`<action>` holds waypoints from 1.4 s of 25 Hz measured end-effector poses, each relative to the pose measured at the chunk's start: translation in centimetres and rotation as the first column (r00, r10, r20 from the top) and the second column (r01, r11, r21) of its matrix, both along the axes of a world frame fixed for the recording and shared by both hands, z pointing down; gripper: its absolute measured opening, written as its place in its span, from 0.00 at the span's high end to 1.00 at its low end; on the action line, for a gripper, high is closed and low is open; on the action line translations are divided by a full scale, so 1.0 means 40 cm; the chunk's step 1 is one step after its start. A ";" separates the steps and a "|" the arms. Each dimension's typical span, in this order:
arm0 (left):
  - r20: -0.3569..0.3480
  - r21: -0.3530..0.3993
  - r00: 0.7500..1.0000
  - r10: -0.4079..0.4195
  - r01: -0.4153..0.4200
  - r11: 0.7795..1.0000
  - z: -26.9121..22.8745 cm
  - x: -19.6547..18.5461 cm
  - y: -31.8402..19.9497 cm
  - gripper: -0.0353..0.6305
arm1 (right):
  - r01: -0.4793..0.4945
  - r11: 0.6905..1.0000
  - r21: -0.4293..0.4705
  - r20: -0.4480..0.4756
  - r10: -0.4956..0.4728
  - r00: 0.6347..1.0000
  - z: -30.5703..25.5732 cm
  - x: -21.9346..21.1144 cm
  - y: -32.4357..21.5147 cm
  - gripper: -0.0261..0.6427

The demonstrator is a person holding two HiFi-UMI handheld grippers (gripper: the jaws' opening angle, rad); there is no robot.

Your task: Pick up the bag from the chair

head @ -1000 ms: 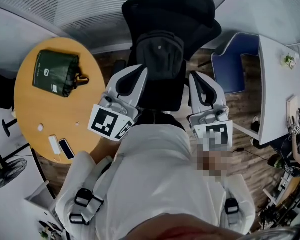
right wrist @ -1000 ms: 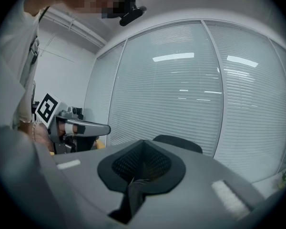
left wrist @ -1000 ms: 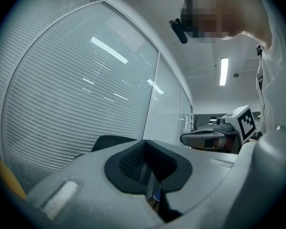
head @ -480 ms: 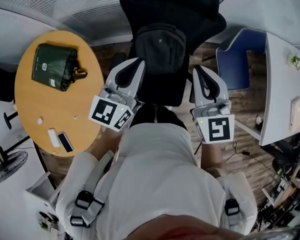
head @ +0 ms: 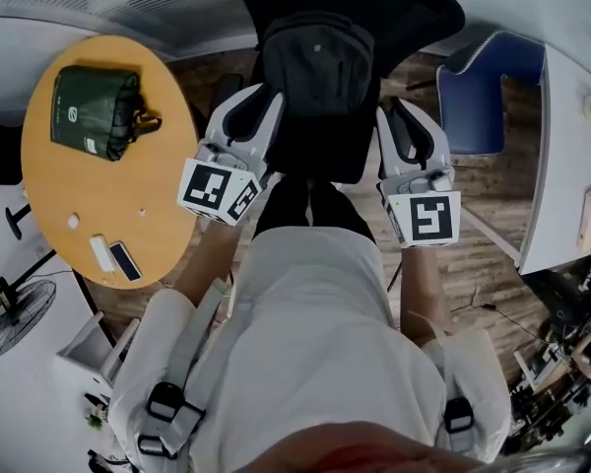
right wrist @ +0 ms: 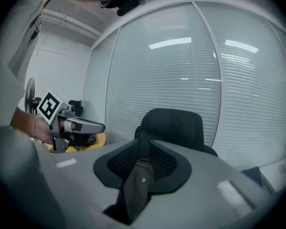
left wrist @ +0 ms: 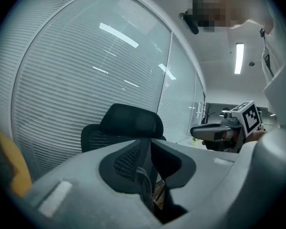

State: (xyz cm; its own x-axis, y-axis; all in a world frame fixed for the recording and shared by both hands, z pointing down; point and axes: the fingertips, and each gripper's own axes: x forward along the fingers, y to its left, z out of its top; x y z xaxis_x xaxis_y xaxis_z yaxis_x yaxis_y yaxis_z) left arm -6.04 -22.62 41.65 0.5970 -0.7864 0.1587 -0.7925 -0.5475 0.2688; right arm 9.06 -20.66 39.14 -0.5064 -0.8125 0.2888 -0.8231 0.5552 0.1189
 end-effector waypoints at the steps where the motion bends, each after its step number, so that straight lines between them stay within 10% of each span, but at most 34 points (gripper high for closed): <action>1: 0.002 -0.007 1.000 -0.005 0.005 1.000 0.021 -0.002 -0.006 0.84 | 0.001 1.000 -0.002 -0.003 -0.001 1.000 0.017 0.002 -0.005 0.84; 35: 0.151 -0.282 0.987 -0.056 0.098 0.954 0.668 -0.065 -0.165 0.69 | -0.046 0.973 -0.226 -0.199 0.000 0.980 0.663 0.090 -0.194 0.78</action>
State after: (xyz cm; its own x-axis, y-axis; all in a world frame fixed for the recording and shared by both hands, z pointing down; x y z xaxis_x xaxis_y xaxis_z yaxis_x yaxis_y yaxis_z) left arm -8.65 -29.23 68.38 0.4921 -0.7377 0.4622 -0.8700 -0.3992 0.2892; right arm 12.66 -28.42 65.66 -0.4027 -0.7244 0.5596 -0.8093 0.5674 0.1520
